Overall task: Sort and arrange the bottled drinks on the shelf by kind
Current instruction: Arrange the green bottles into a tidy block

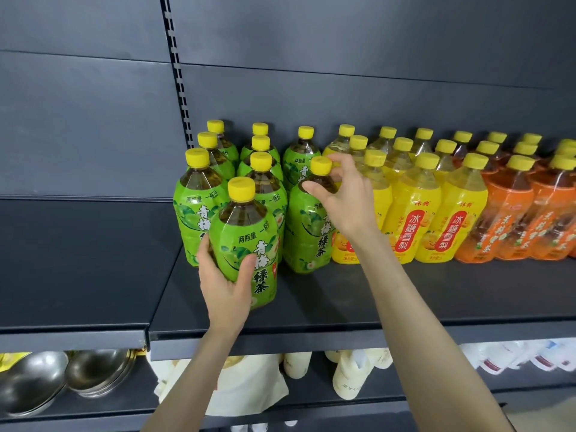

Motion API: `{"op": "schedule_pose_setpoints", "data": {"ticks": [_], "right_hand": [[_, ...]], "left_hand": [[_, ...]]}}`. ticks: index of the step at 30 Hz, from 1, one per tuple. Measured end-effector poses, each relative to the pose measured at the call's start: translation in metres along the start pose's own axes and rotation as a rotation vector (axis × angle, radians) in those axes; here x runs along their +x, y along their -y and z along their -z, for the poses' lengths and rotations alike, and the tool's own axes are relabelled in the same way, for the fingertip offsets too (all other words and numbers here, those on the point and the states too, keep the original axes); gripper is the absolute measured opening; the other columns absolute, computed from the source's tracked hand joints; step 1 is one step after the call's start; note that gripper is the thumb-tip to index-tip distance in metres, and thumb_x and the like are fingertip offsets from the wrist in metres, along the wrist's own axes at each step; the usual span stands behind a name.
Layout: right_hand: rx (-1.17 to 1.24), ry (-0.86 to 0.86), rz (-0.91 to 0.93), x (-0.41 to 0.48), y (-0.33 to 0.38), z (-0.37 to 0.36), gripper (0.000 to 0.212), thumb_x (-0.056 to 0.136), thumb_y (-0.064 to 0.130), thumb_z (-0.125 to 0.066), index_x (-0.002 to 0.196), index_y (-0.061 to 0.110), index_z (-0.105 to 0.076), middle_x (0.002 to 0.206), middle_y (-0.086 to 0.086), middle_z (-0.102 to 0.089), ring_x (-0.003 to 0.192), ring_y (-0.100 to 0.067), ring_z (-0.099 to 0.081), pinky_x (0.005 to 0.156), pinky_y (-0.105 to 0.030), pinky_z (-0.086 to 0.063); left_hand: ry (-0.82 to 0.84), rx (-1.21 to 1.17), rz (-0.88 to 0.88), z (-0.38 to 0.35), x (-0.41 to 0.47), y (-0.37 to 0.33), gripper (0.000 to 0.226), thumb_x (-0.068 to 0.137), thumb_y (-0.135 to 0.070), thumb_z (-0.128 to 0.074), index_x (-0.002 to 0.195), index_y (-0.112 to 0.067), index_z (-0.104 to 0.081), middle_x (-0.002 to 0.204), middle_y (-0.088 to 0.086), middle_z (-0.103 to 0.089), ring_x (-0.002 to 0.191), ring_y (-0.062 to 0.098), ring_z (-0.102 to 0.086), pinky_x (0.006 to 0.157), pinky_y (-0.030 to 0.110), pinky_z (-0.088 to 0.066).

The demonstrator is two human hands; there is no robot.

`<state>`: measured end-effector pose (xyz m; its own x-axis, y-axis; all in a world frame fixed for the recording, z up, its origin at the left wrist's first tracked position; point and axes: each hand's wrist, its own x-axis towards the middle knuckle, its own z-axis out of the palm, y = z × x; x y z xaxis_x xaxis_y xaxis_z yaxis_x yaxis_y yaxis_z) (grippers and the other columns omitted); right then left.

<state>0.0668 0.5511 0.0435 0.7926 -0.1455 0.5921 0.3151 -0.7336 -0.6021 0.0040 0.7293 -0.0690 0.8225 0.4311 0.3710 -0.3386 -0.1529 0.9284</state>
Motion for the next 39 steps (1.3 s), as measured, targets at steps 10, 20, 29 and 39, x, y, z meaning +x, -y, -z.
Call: {"op": "schedule_pose_setpoints", "data": {"ticks": [10, 20, 29, 39], "right_hand": [[0.035, -0.01, 0.039, -0.067, -0.031, -0.012, 0.075, 0.083, 0.032, -0.074, 0.146, 0.018, -0.036, 0.152, -0.002, -0.036, 0.136, -0.016, -0.027, 0.112, -0.033, -0.022], [-0.22, -0.122, 0.071, -0.07, -0.031, -0.037, 0.074, 0.082, 0.023, -0.075, 0.145, 0.014, -0.039, 0.151, -0.011, -0.038, 0.119, -0.037, -0.044, 0.092, -0.027, -0.03], [-0.341, -0.047, 0.065, -0.065, -0.032, -0.045, 0.086, 0.082, 0.015, -0.075, 0.151, 0.017, -0.025, 0.156, -0.012, -0.028, 0.111, -0.034, -0.056, 0.075, -0.039, -0.054], [0.255, -0.058, -0.071, -0.085, -0.029, -0.035, 0.058, 0.088, 0.025, -0.069, 0.141, 0.018, -0.045, 0.145, 0.001, -0.047, 0.127, -0.014, -0.049, 0.094, -0.024, -0.047]], "left_hand": [[0.007, -0.01, -0.002, 0.0, 0.0, 0.001, 0.089, 0.073, -0.059, -0.059, 0.142, -0.014, -0.028, 0.136, 0.013, -0.049, 0.125, 0.031, -0.047, 0.1, 0.055, -0.042], [0.013, 0.0, -0.006, 0.001, -0.001, 0.001, 0.088, 0.073, -0.06, -0.058, 0.143, -0.018, -0.027, 0.137, 0.011, -0.049, 0.126, 0.03, -0.048, 0.101, 0.054, -0.042], [0.086, -0.001, -0.059, 0.004, -0.003, 0.0, 0.082, 0.077, -0.057, -0.052, 0.147, -0.023, -0.023, 0.138, 0.007, -0.049, 0.125, 0.02, -0.049, 0.103, 0.035, -0.044], [0.191, 0.038, -0.108, 0.016, -0.002, 0.003, 0.073, 0.084, -0.061, -0.04, 0.148, -0.033, -0.02, 0.132, -0.01, -0.035, 0.118, -0.022, -0.033, 0.092, -0.003, -0.03]]}}
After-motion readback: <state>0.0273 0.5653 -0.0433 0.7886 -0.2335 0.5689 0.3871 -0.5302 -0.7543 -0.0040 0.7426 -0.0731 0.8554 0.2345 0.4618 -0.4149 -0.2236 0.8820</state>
